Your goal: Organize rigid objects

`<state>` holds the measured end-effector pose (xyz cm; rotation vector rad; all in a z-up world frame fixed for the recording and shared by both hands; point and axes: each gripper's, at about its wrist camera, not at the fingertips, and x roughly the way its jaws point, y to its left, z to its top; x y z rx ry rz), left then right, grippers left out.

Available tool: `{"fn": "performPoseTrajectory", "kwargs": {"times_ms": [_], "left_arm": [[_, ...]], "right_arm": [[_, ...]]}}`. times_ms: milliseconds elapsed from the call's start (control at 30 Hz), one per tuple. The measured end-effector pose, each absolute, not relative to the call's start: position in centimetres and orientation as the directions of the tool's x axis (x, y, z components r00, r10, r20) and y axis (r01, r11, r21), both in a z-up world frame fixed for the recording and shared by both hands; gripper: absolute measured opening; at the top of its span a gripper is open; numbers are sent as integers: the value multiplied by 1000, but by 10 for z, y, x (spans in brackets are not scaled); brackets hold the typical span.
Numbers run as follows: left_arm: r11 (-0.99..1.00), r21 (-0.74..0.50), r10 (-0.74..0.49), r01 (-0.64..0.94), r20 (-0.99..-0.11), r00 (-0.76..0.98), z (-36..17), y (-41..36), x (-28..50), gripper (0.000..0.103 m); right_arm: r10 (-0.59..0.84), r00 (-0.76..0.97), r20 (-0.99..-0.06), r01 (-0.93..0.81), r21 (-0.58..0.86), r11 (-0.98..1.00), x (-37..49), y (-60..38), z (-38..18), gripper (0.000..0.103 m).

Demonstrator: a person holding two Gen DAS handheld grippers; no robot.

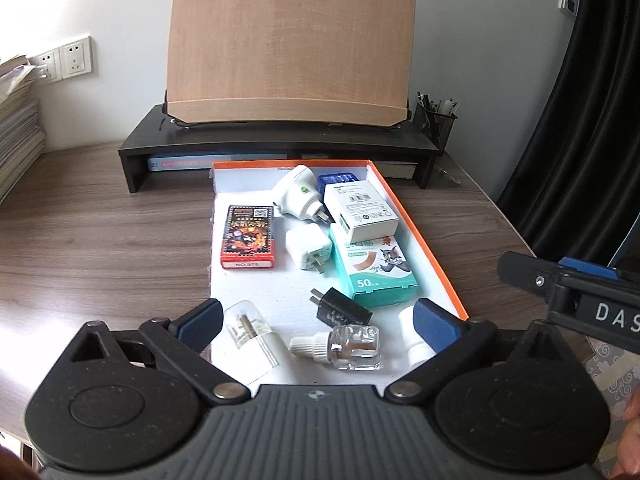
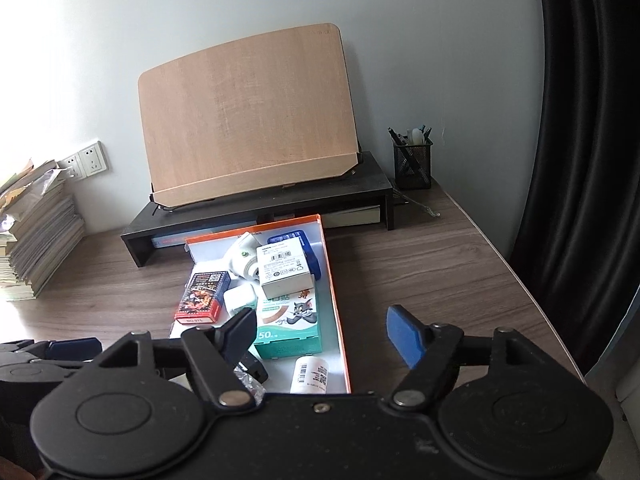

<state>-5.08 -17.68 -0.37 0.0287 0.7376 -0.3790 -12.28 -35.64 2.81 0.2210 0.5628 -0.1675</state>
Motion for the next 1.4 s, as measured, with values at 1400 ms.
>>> {"fn": "performPoseTrajectory", "kwargs": {"times_ms": [1400], "left_arm": [[983, -44, -159, 177, -687, 709, -4, -156, -82, 103]], "right_arm": [[-38, 809, -586, 126, 110, 986, -145, -342, 12, 91]]}}
